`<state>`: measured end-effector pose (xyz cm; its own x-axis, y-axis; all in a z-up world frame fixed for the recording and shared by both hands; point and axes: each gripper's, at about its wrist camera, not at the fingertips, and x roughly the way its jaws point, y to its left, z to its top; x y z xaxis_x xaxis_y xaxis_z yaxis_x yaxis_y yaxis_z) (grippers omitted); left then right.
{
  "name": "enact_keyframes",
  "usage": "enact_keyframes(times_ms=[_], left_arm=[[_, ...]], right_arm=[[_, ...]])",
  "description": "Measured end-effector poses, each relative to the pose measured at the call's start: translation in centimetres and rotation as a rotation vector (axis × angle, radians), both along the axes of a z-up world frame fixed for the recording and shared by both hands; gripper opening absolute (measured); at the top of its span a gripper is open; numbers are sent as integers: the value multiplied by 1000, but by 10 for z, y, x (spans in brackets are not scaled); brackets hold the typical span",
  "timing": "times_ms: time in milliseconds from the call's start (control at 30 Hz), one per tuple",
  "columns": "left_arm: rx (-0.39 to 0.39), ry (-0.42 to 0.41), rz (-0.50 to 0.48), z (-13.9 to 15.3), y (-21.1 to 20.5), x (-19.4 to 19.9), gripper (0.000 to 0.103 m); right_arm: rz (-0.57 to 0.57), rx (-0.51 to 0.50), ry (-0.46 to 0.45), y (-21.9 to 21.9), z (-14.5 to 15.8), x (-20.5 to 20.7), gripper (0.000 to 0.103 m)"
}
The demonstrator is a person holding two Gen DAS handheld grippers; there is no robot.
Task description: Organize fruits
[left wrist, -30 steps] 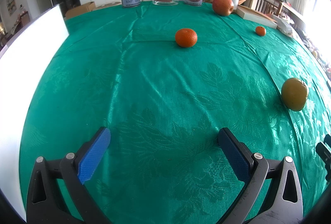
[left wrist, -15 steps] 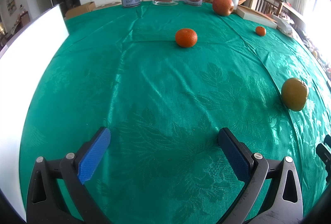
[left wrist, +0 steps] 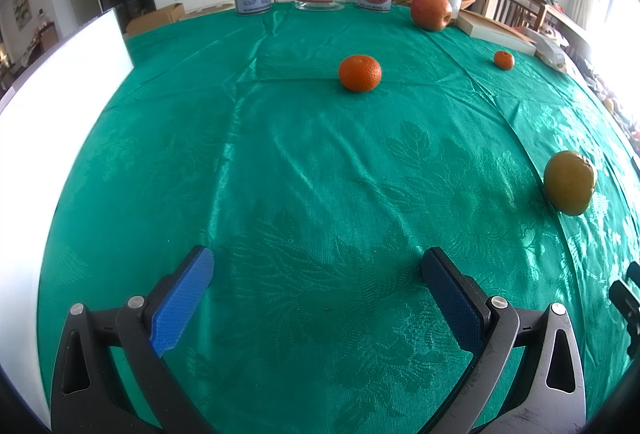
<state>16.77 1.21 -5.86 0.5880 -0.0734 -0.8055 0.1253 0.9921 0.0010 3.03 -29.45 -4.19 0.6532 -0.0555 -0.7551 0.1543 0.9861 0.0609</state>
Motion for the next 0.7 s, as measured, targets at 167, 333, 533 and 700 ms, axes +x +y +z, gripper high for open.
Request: enact_keyframes(times_ms=[167,333,533,700], left_arm=[[0,0,0,0,0,0,103],[0,0,0,0,0,0,103],[0,0,0,0,0,0,103],[0,0,0,0,0,0,103]], right_arm=[[-1,-40,19,5,-1,3,84],[2,-59,29,7,-2,4,85],[-2,-63,37,8,-3,5,88],[-3,-66,39,8,-4,5,89]])
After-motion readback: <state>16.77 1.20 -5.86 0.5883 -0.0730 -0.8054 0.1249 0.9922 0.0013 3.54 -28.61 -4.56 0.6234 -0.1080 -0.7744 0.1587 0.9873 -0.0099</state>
